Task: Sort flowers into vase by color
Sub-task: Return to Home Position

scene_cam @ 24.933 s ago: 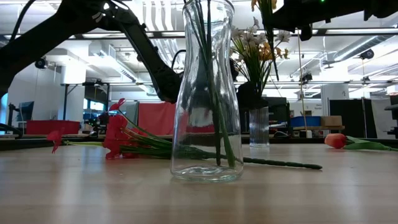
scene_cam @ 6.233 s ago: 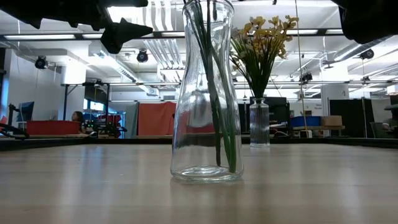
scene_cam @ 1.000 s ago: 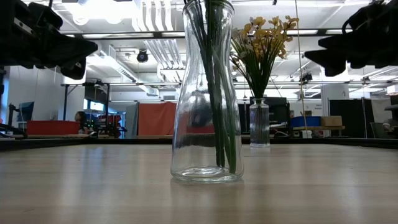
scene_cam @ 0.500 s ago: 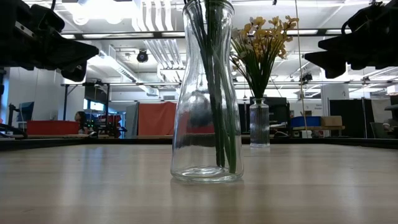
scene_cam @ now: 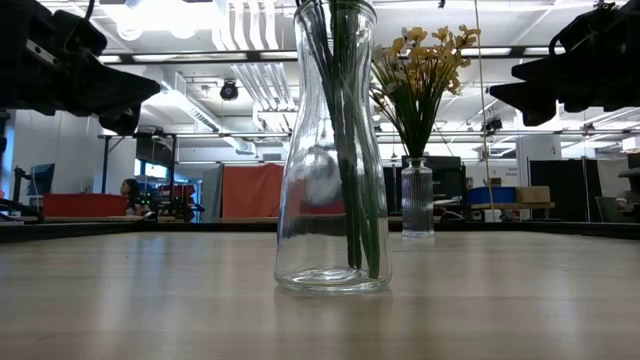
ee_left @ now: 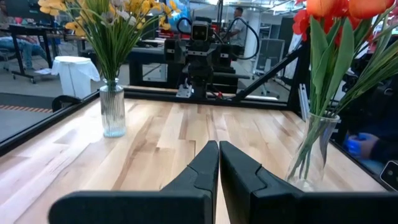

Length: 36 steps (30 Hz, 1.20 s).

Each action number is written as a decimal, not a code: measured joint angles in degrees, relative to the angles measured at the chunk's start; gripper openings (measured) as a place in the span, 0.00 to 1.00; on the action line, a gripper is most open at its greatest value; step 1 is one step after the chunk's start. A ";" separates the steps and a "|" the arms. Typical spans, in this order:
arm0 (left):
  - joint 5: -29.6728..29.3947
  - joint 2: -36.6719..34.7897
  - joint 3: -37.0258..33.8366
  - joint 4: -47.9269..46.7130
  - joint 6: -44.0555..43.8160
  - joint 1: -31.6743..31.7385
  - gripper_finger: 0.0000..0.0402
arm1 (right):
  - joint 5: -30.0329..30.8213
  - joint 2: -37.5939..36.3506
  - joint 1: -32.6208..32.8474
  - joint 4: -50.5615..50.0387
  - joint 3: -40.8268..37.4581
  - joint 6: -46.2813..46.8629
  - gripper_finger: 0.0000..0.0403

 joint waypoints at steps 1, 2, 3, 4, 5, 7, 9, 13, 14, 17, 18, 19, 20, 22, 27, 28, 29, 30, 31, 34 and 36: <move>0.00 0.10 0.02 0.02 -0.01 0.00 0.00 | 0.00 0.00 0.00 0.00 0.00 0.00 0.66; 0.00 0.23 0.02 0.01 0.01 0.00 0.00 | 0.00 0.00 0.00 0.00 0.00 -0.02 0.66; 0.00 0.31 0.02 -0.01 0.01 0.00 0.00 | 0.00 0.00 0.00 0.00 0.00 -0.02 0.66; 0.00 0.41 0.02 0.01 0.00 0.00 0.00 | 0.00 0.00 0.00 0.00 0.00 0.00 0.66; 0.00 0.53 0.02 0.02 0.01 0.00 0.00 | 0.00 0.00 0.00 0.00 0.00 0.00 0.66; 0.00 0.70 0.02 0.00 0.01 0.00 0.00 | 0.00 0.00 0.00 0.00 0.00 -0.01 0.66; 0.00 0.90 0.04 0.02 0.01 0.00 0.00 | 0.00 0.00 0.00 0.00 0.00 0.00 0.66; 0.00 1.40 0.04 0.02 0.00 0.00 0.00 | 0.00 0.00 0.00 0.00 0.00 0.00 0.66; 0.00 1.53 0.04 -0.01 0.01 0.00 0.00 | 0.00 0.00 0.00 0.00 0.00 0.00 0.66; 0.00 1.93 0.04 0.02 0.01 0.00 0.00 | 0.00 0.00 0.00 0.00 0.00 0.00 0.66; 0.00 2.09 0.04 -0.01 0.01 0.00 0.00 | 0.00 0.00 0.00 0.00 0.00 0.00 0.66; 0.00 2.25 0.04 0.01 0.01 0.00 0.00 | 0.00 0.00 0.00 0.00 0.00 -0.02 0.66; 0.00 2.40 0.04 0.00 0.01 0.00 0.00 | 0.00 0.00 0.00 0.00 0.00 0.00 0.66; 0.00 2.74 0.04 0.00 0.01 0.00 0.00 | 0.00 0.00 0.00 0.00 0.00 0.00 0.66; 0.00 3.59 0.04 -0.01 0.01 0.00 0.00 | 0.00 0.00 0.00 0.00 -0.02 0.00 0.66; 0.00 3.74 0.04 0.01 0.01 0.00 0.00 | 0.00 0.00 0.00 0.00 -0.02 -0.01 0.66; 0.00 3.91 0.04 0.01 0.01 0.00 0.00 | 0.01 0.00 0.00 0.00 -0.02 0.00 0.66; 0.00 4.08 0.04 -0.01 0.01 0.00 0.00 | 0.00 0.00 0.00 0.00 -0.02 -0.01 0.66; 0.00 4.22 0.04 -0.01 0.01 0.00 0.00 | 0.00 0.00 0.00 0.00 -0.02 -0.02 0.66; 0.00 4.67 0.04 0.01 0.01 0.00 0.00 | 0.00 0.00 0.02 0.00 -0.02 0.00 0.66; 0.00 4.92 0.04 -0.01 0.01 0.00 0.00 | 0.00 -0.01 0.00 -0.01 -0.02 0.00 0.66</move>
